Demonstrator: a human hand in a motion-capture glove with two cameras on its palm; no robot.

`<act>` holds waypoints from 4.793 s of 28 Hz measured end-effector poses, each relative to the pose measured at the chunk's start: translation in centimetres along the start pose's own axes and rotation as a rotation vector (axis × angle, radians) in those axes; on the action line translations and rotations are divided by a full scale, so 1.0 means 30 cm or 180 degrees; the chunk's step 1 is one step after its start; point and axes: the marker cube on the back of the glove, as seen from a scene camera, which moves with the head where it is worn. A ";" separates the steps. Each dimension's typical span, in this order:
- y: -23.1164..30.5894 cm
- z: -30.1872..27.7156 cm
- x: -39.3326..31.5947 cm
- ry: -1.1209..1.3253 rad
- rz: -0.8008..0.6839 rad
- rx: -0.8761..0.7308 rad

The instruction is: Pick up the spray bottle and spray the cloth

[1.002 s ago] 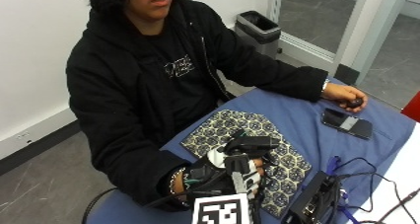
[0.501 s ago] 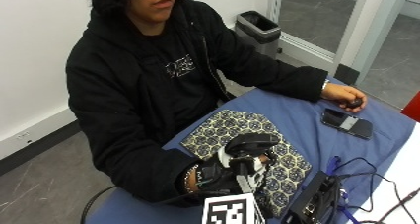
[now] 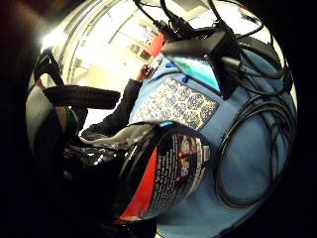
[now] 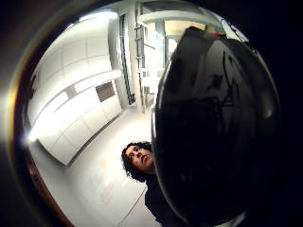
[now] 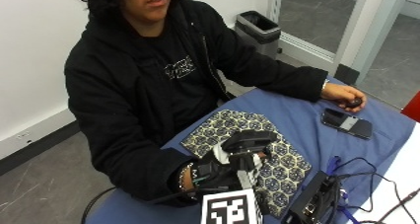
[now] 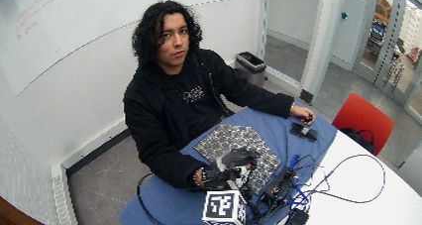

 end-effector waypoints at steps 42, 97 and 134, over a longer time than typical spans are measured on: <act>0.107 0.597 0.166 0.2945 0.3161 -0.3255; -0.543 0.960 0.008 -0.0200 -0.0137 -0.0294; -0.267 0.792 -0.172 0.1905 0.0100 -0.0260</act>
